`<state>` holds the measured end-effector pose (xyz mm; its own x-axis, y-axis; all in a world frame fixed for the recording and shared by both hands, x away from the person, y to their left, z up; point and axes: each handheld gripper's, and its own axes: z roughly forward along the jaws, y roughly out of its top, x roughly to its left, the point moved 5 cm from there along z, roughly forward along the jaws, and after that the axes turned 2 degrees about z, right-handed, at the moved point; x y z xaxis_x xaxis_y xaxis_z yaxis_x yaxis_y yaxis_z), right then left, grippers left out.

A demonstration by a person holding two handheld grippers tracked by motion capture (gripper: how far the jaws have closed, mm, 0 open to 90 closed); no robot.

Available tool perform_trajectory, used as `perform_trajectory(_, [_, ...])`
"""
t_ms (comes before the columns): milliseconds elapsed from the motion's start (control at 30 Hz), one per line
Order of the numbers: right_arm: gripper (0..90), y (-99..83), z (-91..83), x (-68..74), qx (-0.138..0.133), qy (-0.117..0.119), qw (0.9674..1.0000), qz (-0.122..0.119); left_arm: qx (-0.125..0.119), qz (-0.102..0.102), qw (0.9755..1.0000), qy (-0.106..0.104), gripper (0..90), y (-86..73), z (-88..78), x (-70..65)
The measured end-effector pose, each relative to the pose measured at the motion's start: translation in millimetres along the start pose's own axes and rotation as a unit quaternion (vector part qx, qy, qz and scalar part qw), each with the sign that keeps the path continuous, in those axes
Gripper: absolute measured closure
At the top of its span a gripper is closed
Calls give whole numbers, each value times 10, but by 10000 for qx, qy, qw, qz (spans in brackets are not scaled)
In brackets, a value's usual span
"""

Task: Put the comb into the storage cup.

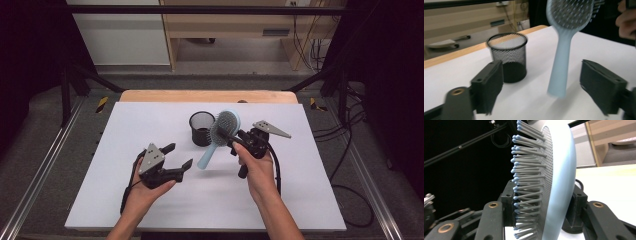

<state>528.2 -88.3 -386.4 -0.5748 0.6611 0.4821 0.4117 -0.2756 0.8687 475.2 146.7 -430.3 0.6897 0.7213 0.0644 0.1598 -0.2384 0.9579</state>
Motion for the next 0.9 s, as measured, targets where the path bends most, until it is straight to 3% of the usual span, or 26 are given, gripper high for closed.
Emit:
perform_trajectory(67, [527, 15, -15, -31, -18, -53, 10000, 31, -53, -48, 9997, 236, 99, -93, -116, 53])
perform_trajectory(100, [527, 15, -15, -31, -18, -53, 10000, 31, -53, -48, 9997, 236, 80, -93, -116, 53])
perform_trajectory(133, [528, 39, -38, -71, -101, -110, 9998, 103, -214, -186, 9988, 398, 65, -182, -222, 137])
perform_trajectory(267, [526, 74, -54, -98, -223, -154, 9993, 275, -308, -444, 9954, 786, 52, -275, -351, 354])
perform_trajectory(300, [526, 74, -54, -98, -223, -154, 9993, 275, -308, -444, 9954, 786, 52, -275, -351, 354])
perform_trajectory(333, [526, 99, -61, -91, -289, -153, 9989, 330, -447, -542, 9934, 907, 49, -300, -416, 431])
perform_trajectory(400, [525, 127, -57, -85, -341, -164, 9987, 353, -461, -601, 9919, 1023, 45, -343, -450, 495])
perform_trajectory(700, [524, 253, 14, -101, -427, -324, 9978, 388, -478, -683, 9894, 1190, 43, -418, -517, 619])
perform_trajectory(900, [523, 347, 0, -115, -456, -404, 9976, 341, -773, -425, 9897, 1129, 37, -351, -623, 619])
